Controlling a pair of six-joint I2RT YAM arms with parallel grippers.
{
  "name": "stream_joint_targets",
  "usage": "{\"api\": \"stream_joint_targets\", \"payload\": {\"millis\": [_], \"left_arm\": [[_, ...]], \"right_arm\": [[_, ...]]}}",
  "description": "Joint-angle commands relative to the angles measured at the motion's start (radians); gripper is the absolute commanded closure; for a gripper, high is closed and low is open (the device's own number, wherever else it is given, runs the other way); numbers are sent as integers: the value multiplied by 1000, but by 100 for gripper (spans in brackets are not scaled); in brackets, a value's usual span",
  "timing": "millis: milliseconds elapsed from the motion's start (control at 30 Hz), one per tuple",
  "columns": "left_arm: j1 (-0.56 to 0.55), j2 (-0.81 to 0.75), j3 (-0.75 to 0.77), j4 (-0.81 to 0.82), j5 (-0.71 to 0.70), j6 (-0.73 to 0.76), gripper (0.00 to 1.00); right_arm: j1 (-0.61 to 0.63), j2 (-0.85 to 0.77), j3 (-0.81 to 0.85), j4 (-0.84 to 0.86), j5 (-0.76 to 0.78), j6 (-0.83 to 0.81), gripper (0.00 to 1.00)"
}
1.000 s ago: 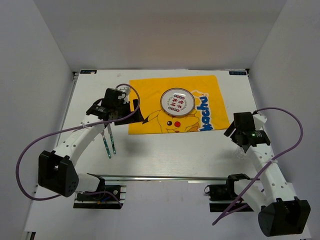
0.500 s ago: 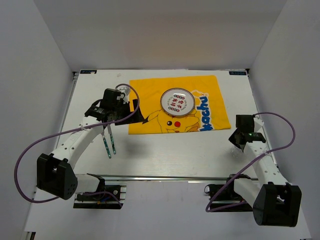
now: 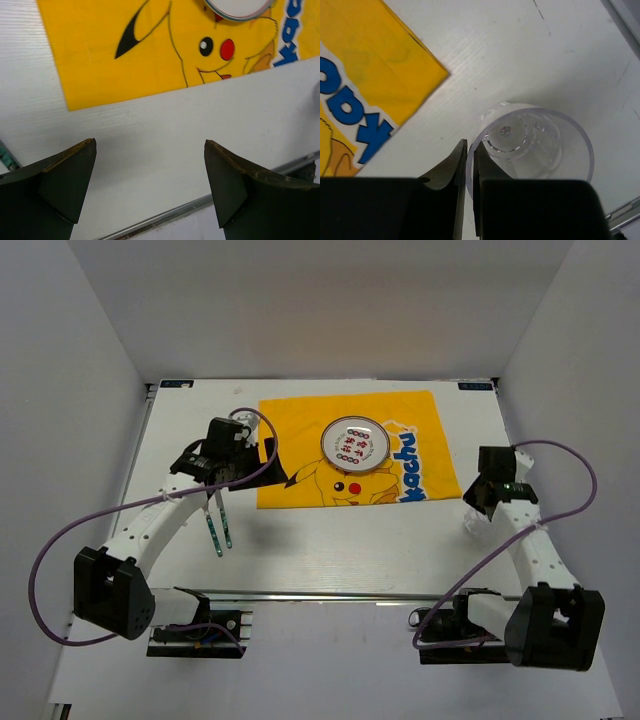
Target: Set the dinner table for one person
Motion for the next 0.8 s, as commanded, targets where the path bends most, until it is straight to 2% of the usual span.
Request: {"api": "stream_joint_targets", "payload": {"millis": [0, 133, 167, 267, 300, 367, 400, 467, 500, 567, 700, 767], "left_arm": [[3, -52, 4, -50, -161, -48, 2], [3, -83, 12, -94, -296, -60, 2], [3, -94, 9, -99, -310, -57, 2], [3, -100, -2, -111, -330, -42, 2], [3, -98, -8, -114, -339, -31, 2], [3, -100, -23, -111, -356, -17, 2], [3, -100, -42, -107, -368, -11, 2], [3, -98, -54, -104, -382, -9, 2], [3, -94, -59, -99, -379, -9, 2], [3, -91, -69, -88, -356, -6, 2], [3, -82, -75, -78, -336, 4, 2], [3, -71, -71, -81, -330, 7, 2]], "right_arm": [[13, 140, 179, 43, -13, -75, 100], [10, 327, 396, 42, -46, -96, 100], [54, 364, 444, 39, -66, -112, 100], [91, 591, 718, -25, -125, -147, 100], [100, 710, 886, -51, -141, -161, 100], [131, 874, 1046, -109, -155, -211, 100], [142, 919, 1184, -120, -166, -230, 100], [151, 1045, 1304, -143, -178, -262, 100], [159, 1085, 1420, -154, -186, -297, 100], [160, 1174, 1506, -146, -197, -328, 100], [167, 1199, 1465, 10, -201, -396, 100], [165, 1251, 1506, 13, -197, -403, 100]]}}
